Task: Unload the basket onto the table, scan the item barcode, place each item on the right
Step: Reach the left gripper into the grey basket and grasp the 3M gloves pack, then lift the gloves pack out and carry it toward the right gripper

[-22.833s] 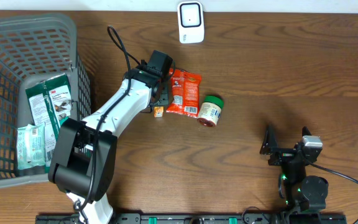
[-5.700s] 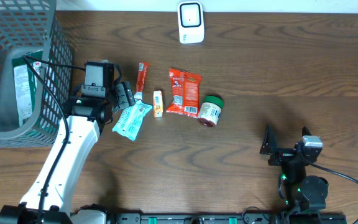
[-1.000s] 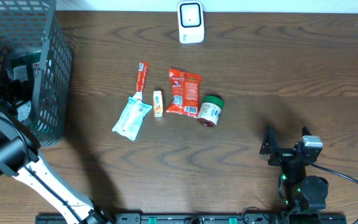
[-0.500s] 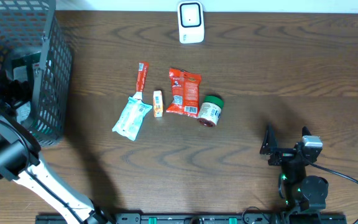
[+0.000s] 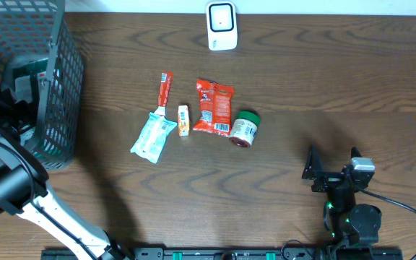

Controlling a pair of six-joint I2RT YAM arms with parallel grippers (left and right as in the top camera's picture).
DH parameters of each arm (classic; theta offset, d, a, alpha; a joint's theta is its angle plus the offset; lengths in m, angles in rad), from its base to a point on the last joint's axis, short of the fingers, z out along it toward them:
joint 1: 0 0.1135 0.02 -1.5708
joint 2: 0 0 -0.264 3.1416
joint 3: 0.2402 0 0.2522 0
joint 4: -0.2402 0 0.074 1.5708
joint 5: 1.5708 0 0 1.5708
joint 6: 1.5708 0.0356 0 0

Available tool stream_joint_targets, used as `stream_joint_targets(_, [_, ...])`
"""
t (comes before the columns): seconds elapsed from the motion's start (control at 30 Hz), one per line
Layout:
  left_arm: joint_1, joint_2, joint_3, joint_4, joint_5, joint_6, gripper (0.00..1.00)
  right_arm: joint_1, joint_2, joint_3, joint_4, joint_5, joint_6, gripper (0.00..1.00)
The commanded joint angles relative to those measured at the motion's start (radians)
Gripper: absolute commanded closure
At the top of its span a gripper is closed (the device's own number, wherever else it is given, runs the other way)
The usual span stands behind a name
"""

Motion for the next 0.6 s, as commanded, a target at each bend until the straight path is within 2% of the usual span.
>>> stream_joint_targets(0.0, [-0.001, 0.023, -0.085, 0.019, 0.005, 0.008, 0.16, -0.007, 0.0, -0.001, -0.003, -0.001, -0.011, 0.01])
stream_joint_targets(0.03, [-0.001, 0.023, -0.087, 0.019, 0.027, 0.008, 0.32, -0.007, 0.0, -0.001, -0.003, -0.001, -0.011, 0.01])
stream_joint_targets(0.1, [-0.001, 0.019, -0.083, 0.017, 0.074, 0.008, 0.73, -0.007, 0.0, -0.001, -0.003, -0.001, -0.011, 0.01])
stream_joint_targets(0.2, [-0.001, 0.005, -0.068, 0.015, 0.098, 0.008, 0.92, -0.007, 0.0, -0.001, -0.004, -0.001, -0.011, 0.01])
stream_joint_targets(0.43, [0.002, -0.096, 0.029, -0.021, 0.098, 0.006, 0.93, -0.007, 0.0, -0.001, -0.003, -0.001, -0.011, 0.01])
stream_joint_targets(0.57, [0.002, -0.25, 0.062, 0.019, 0.097, -0.048, 0.93, -0.007, 0.0, -0.001, -0.004, -0.001, -0.011, 0.01])
